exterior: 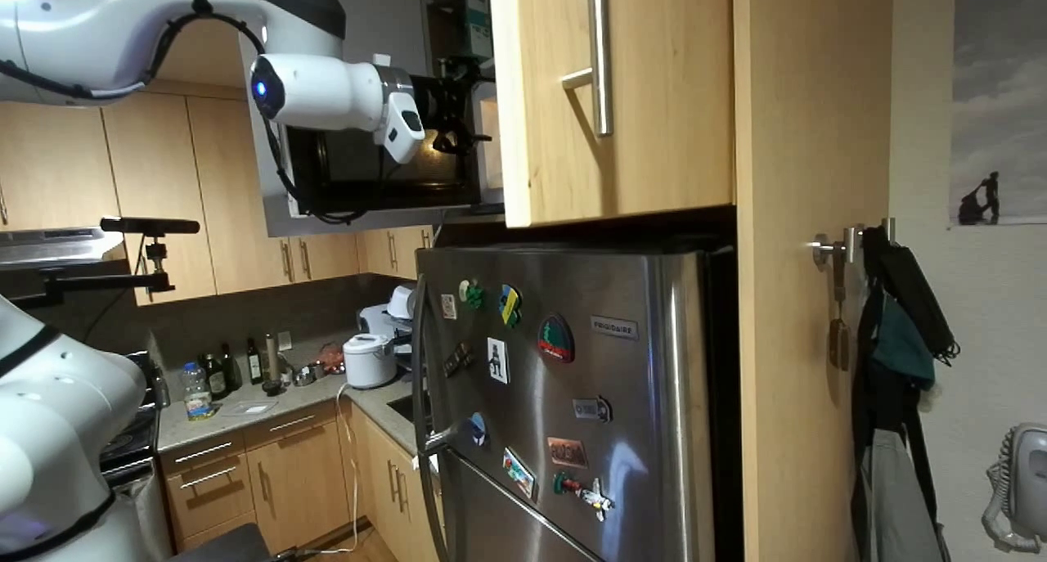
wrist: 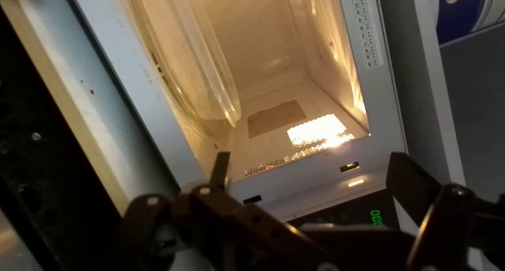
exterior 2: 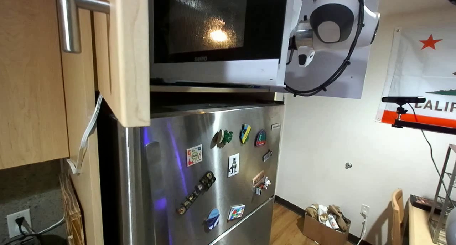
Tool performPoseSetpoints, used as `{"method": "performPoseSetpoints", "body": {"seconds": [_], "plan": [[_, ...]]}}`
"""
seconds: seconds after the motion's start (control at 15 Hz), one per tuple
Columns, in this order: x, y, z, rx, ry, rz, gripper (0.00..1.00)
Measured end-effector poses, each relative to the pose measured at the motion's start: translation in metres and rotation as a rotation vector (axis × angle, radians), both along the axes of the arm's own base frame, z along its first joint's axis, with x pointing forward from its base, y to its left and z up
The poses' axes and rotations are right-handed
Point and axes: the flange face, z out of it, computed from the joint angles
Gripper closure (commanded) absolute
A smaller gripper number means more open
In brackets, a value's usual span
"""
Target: Remove the bowl in the microwave
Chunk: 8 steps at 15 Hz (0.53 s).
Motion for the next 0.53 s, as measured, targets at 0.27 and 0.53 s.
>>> {"method": "performPoseSetpoints", "body": {"seconds": [0.27, 0.53], "plan": [[0.018, -0.005, 0.004, 0.000, 0.014, -0.013, 0.00], [0.040, -0.004, -0.002, -0.005, 0.065, -0.027, 0.00]]}}
